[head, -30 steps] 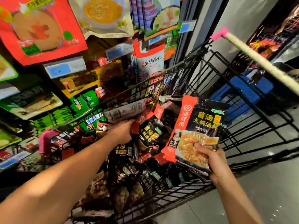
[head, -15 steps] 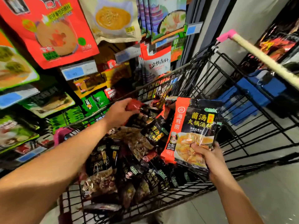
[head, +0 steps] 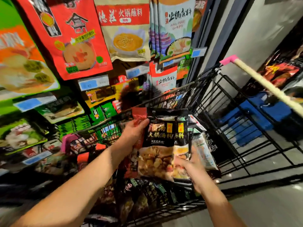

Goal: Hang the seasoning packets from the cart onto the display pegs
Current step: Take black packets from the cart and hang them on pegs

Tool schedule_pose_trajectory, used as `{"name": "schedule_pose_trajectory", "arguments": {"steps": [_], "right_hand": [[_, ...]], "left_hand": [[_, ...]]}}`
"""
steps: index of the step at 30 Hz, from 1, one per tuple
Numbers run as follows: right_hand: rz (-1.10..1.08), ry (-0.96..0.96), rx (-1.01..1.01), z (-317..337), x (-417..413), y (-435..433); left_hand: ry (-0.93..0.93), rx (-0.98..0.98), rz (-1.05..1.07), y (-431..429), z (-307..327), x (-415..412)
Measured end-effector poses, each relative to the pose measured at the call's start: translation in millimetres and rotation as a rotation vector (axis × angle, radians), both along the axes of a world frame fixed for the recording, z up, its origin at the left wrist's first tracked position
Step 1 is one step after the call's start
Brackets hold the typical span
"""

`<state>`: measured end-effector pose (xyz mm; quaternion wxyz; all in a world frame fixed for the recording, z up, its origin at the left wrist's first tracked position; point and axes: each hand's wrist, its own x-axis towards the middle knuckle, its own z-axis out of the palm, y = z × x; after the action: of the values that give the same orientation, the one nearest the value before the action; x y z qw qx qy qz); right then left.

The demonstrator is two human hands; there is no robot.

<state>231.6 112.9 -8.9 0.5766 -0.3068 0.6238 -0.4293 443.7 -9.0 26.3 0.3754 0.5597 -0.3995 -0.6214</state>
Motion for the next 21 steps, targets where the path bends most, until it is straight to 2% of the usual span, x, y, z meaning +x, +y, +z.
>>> {"name": "schedule_pose_trajectory", "arguments": {"steps": [3,5,8,11,13,16,17,21], "right_hand": [[0.083,0.005,-0.005,-1.4,9.4,5.2],[0.061,-0.021,0.055,-2.4,14.6,8.9],[0.046,-0.255,0.163,-2.1,14.2,12.7],[0.071,-0.428,0.148,1.7,15.0,13.9],[0.092,-0.422,0.131,2.6,19.5,10.7],[0.084,-0.412,0.247,-8.8,22.9,1.2],[0.063,-0.400,0.266,-11.5,24.3,-1.0],[0.063,-0.372,0.280,-26.4,28.0,-10.4]], "left_hand": [[-0.001,0.042,0.013,8.7,4.4,-13.7],[-0.037,0.048,0.033,12.2,3.9,-15.5],[-0.139,0.012,0.032,14.8,0.1,-12.3],[-0.214,0.007,0.005,20.5,0.9,-10.2],[-0.269,0.012,0.011,24.3,-2.6,-10.7],[-0.338,-0.039,0.052,30.2,1.4,-10.4],[-0.321,-0.041,0.050,33.3,7.6,-7.9],[-0.032,0.009,-0.119,52.4,21.5,19.6]]}}
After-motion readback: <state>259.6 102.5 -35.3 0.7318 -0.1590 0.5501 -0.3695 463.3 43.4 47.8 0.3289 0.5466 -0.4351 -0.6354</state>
